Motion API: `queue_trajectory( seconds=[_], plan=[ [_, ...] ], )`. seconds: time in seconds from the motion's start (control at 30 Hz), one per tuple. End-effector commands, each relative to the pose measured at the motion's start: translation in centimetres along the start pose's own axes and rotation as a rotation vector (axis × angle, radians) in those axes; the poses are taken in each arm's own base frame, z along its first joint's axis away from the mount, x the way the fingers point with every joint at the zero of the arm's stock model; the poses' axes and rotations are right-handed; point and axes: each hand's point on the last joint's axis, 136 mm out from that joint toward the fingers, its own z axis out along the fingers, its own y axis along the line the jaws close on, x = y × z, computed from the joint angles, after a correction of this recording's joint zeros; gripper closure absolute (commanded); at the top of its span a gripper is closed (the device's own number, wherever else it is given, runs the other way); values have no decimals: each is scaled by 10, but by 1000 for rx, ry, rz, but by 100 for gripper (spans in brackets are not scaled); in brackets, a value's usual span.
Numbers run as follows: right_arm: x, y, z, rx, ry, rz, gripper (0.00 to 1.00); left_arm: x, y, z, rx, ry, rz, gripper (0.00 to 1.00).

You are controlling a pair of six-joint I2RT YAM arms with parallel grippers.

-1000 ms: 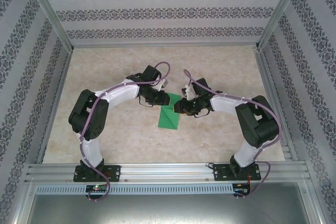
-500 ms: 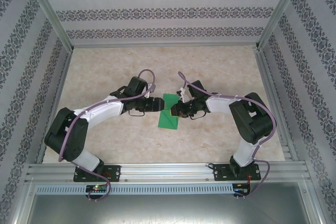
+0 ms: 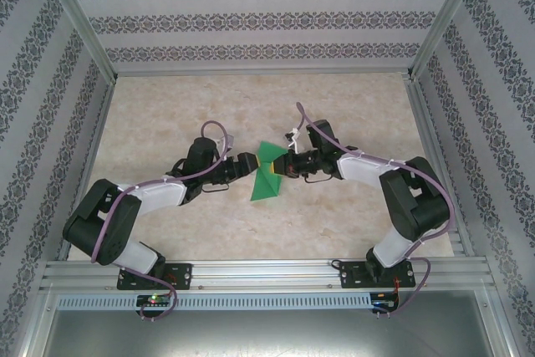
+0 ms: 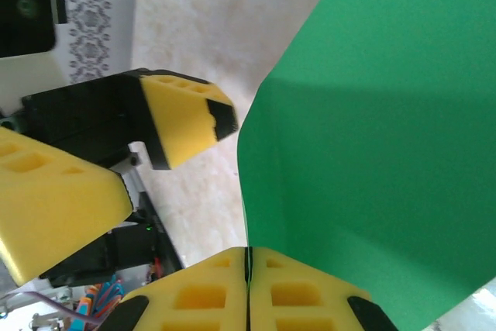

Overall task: Fold a paper plane with a square sheet of paper (pick it up from the middle)
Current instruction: Turn over the paper at the center of the table.

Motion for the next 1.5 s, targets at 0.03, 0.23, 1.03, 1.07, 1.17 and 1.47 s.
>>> queue_trajectory(
  seconds=[0.03,0.23,1.03,1.07,1.17,1.47],
  plan=[
    [-6,29,-12,-103,-19,-28,93,-26,-54,-12,212,-79,-15,19],
    [-16,48,-25,-172,-63,-33,93,-32,-66,-11,265,-80,-47,17],
    [-24,27,-41,-196,-127,43,94,-16,-100,15,336,90,-91,20],
    [-24,26,-40,-196,-127,44,93,-15,-99,16,335,93,-90,20],
    [-24,23,-40,-192,-128,52,93,-13,-99,17,331,110,-89,22],
    [-25,20,-39,-190,-129,61,93,-3,-88,22,277,160,-79,38]
  ],
)
